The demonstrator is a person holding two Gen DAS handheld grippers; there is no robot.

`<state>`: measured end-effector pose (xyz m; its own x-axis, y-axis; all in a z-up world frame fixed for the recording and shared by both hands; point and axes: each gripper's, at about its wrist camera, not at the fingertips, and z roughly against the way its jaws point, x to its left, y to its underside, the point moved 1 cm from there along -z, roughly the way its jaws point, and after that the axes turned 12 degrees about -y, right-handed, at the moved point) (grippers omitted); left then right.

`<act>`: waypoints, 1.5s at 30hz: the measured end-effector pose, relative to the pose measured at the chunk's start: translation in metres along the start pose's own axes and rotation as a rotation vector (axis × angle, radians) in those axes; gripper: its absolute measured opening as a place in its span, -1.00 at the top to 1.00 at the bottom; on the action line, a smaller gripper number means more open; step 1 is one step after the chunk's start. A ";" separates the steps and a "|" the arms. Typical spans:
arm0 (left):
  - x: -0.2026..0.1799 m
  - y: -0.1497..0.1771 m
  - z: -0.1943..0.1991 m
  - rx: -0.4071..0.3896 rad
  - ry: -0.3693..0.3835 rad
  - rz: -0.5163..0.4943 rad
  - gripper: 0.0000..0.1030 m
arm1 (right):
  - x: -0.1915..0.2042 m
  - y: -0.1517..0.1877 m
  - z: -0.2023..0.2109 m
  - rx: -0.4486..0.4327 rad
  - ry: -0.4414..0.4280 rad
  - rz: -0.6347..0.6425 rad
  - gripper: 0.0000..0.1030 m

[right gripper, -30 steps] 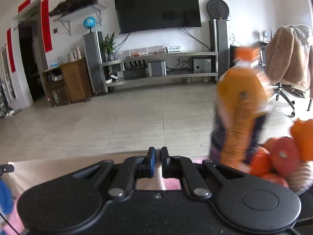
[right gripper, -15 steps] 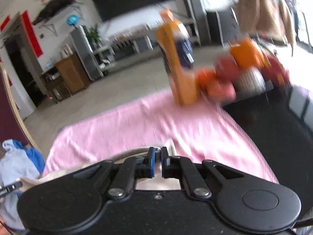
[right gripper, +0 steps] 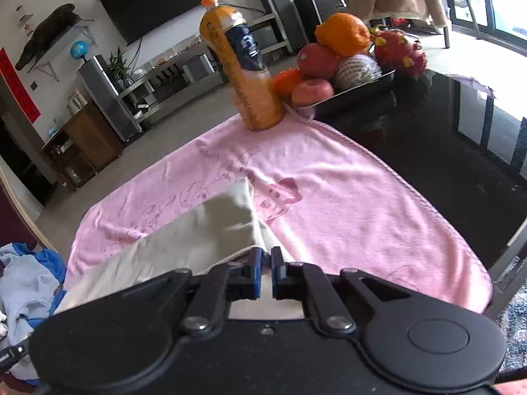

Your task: Fold clothes

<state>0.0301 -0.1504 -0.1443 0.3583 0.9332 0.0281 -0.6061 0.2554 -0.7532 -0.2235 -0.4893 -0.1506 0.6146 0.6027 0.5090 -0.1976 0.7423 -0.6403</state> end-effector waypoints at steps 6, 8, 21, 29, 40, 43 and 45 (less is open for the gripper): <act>-0.007 0.028 -0.024 0.173 -0.118 -0.119 0.80 | -0.007 0.017 -0.007 0.080 0.070 -0.002 0.89; -0.004 0.035 -0.018 0.202 -0.169 -0.146 0.74 | -0.010 0.020 -0.009 0.088 0.117 -0.011 0.84; 0.025 0.015 -0.038 0.299 0.087 0.073 0.45 | -0.029 0.014 -0.028 0.125 -0.179 -0.181 0.03; 0.021 0.010 -0.067 0.365 0.111 0.075 0.52 | -0.041 0.019 -0.035 0.119 -0.217 -0.242 0.03; 0.002 0.026 -0.070 0.386 0.057 -0.082 0.48 | -0.047 0.020 -0.046 0.152 -0.085 -0.202 0.22; 0.010 0.026 -0.071 0.389 0.078 -0.037 0.44 | -0.050 0.022 -0.055 0.188 -0.047 -0.202 0.26; 0.016 0.025 -0.068 0.378 0.097 0.001 0.44 | -0.051 0.023 -0.057 0.201 -0.038 -0.194 0.26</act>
<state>0.0694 -0.1467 -0.2074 0.4117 0.9100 -0.0482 -0.8190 0.3463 -0.4575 -0.2157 -0.5195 -0.2239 0.6274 0.4511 0.6347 -0.2285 0.8859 -0.4037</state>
